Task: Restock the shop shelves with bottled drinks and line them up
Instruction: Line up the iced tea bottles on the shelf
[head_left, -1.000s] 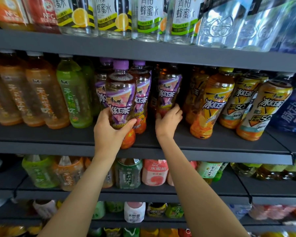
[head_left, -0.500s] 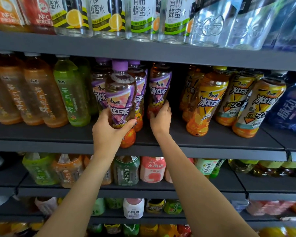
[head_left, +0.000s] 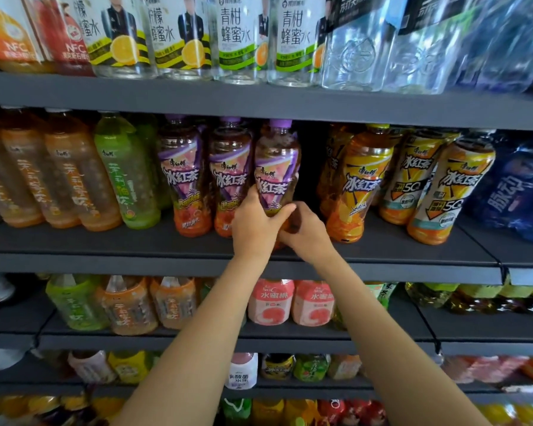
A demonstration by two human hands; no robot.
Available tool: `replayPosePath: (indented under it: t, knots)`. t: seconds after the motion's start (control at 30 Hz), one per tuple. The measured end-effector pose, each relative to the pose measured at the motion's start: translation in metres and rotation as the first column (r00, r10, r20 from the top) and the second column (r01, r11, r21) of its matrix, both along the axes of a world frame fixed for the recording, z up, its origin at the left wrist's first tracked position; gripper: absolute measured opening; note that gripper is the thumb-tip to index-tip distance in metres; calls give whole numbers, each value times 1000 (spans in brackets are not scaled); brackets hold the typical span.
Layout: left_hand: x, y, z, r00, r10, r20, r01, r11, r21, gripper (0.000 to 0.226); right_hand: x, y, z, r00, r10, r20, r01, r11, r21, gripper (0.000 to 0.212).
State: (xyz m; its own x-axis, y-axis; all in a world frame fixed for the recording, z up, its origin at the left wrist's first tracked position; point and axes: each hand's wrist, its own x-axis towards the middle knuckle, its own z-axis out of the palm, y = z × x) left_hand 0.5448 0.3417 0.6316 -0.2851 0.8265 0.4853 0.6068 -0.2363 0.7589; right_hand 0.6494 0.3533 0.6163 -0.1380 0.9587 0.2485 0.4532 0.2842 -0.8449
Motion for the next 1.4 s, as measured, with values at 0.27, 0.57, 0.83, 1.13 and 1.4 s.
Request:
replayPosePath:
  t: [0.27, 0.57, 0.83, 1.13, 1.4]
  knots:
    - [-48, -23, -27, 978, 201, -60, -204, 978, -49, 58, -10, 14, -3, 1000, 8, 15, -7, 998, -62, 59]
    - [-40, -7, -27, 960, 268, -77, -279, 938, -207, 66, -29, 0, -15, 964, -262, 49, 251, 955, 160, 59]
    - [-42, -6, -26, 957, 280, -81, -291, 934, -206, 59, -41, -3, -11, 947, -318, 46, 311, 942, 129, 52]
    - [-18, -32, -28, 972, 229, -53, -219, 964, 151, 40, -3, -25, -2, 932, -360, 40, 319, 869, 378, 51]
    - [38, -17, -27, 992, 124, 3, -124, 988, 87, 50, 75, 4, 6, 884, -456, -104, 466, 875, 128, 91]
